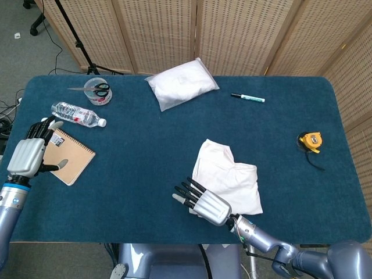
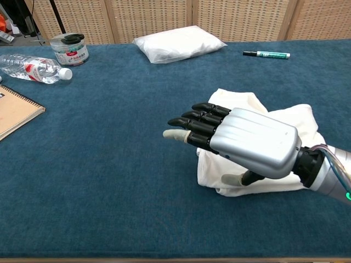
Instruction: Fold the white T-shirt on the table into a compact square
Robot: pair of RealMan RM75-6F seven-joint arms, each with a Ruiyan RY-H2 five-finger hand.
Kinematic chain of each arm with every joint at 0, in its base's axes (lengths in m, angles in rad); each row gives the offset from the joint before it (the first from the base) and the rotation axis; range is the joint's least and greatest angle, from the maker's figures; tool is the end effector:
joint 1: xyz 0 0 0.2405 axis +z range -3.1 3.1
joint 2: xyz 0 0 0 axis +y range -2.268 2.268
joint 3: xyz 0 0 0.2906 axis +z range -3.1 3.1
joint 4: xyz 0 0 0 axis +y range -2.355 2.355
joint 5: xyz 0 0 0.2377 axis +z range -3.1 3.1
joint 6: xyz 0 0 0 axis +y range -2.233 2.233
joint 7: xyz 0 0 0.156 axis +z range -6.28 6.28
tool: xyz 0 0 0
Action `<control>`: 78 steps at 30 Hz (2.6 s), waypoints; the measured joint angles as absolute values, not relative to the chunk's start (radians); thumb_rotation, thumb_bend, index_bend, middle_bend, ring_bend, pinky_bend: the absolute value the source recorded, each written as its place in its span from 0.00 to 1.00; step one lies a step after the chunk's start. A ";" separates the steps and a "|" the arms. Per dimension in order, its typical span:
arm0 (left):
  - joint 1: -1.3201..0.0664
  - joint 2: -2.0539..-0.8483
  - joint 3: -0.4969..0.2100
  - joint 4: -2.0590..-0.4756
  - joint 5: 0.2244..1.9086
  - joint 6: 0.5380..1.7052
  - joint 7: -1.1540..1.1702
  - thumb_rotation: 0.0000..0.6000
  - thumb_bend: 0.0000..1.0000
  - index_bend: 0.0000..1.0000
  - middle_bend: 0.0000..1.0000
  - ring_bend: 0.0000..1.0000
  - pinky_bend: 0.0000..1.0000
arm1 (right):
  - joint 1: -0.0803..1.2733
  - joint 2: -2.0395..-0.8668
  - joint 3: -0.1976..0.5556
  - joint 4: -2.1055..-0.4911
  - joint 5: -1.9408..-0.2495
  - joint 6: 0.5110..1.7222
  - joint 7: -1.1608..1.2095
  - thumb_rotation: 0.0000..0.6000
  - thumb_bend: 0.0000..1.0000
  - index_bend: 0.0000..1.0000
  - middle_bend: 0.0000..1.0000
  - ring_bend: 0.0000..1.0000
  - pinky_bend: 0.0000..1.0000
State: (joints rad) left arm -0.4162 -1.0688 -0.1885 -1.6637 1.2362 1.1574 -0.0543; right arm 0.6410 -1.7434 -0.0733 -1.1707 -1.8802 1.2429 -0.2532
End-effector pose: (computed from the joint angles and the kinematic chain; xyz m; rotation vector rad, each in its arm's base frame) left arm -0.2916 0.3360 0.1503 -1.4436 -1.0327 -1.0010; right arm -0.1736 -0.2787 -0.1095 2.2559 -0.2421 1.1827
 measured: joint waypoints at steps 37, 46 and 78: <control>-0.430 -1.090 -0.194 -1.636 1.195 1.136 -0.025 1.00 0.20 0.00 0.00 0.00 0.00 | 0.922 -1.481 0.242 -1.362 -0.993 0.608 -0.145 1.00 0.22 0.37 0.00 0.00 0.00; -0.430 -1.089 -0.195 -1.635 1.194 1.134 -0.028 1.00 0.20 0.00 0.00 0.00 0.00 | 0.977 -1.527 0.207 -1.286 -0.896 0.555 -0.172 1.00 0.26 0.40 0.00 0.00 0.00; -0.428 -1.086 -0.196 -1.637 1.190 1.135 -0.030 1.00 0.20 0.00 0.00 0.00 0.00 | 0.967 -1.587 0.157 -1.237 -0.968 0.617 -0.112 1.00 0.67 0.68 0.00 0.00 0.00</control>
State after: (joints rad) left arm -0.4280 -1.0858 -0.1959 -1.6370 1.1903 1.1346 -0.0303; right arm 0.9666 -1.5874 0.1569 -1.2370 -0.9683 0.6170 -0.1124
